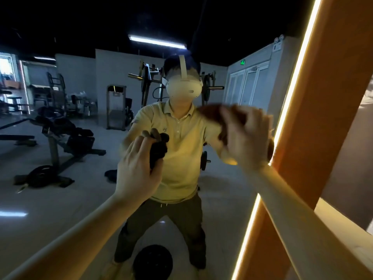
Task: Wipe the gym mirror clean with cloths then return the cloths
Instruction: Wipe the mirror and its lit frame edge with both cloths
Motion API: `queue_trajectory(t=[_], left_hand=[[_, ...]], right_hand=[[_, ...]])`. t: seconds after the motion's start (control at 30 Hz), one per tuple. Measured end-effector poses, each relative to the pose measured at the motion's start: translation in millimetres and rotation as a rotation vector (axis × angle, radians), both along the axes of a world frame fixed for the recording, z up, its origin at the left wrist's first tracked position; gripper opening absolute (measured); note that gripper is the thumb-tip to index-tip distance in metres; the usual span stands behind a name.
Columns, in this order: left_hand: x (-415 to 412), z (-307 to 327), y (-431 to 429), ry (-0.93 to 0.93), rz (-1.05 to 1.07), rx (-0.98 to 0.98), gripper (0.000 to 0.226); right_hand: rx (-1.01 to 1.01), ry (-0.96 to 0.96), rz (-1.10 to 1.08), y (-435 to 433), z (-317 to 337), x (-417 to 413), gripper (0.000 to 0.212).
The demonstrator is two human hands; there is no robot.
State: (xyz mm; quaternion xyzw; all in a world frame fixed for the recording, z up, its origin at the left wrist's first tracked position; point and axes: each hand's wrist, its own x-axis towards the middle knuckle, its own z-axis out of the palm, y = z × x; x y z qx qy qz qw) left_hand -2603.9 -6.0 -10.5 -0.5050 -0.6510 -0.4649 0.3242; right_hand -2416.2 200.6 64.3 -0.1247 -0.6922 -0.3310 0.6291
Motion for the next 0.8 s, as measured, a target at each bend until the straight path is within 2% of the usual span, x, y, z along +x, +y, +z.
queue_trajectory(t=[0.07,0.13,0.2,0.3,0.37,0.4,0.5,0.57,0.63,0.7,0.77,0.8], left_hand=[[5,-8,10,0.007,0.006,0.016,0.034],[7,-16,20,0.041,0.021,0.045,0.030],[7,-22,25,0.076,0.033,0.065,0.029],[9,-28,28,0.138,0.030,0.039,0.031],[12,-29,29,0.156,0.006,0.032,0.030],[14,-28,30,0.154,0.003,0.028,0.030],[19,-27,36,0.136,0.030,0.035,0.030],[20,-28,36,0.149,0.028,0.047,0.030],[17,-28,36,0.173,0.011,0.046,0.029],[15,-30,35,0.173,-0.003,0.026,0.028],[16,-33,34,0.156,-0.025,0.002,0.029],[16,-35,33,0.154,-0.036,-0.015,0.029]], right_hand=[[-0.166,0.259,0.054,6,1,1,0.042],[-0.374,0.327,0.104,-7,-49,-9,0.043],[-0.427,0.194,0.086,-30,-126,-14,0.041],[-0.264,-0.072,-0.033,-41,-209,7,0.070],[-0.173,-0.209,-0.057,-30,-192,28,0.082],[-0.153,-0.221,-0.067,-20,-168,35,0.080],[-0.242,0.046,-0.041,6,-75,51,0.047],[-0.343,0.264,-0.065,16,-31,51,0.043],[-0.402,0.372,-0.087,10,-33,38,0.044],[-0.450,0.406,-0.043,-2,-69,24,0.043],[-0.488,0.351,0.020,-17,-118,14,0.050],[-0.495,0.299,0.023,-24,-145,11,0.046]])
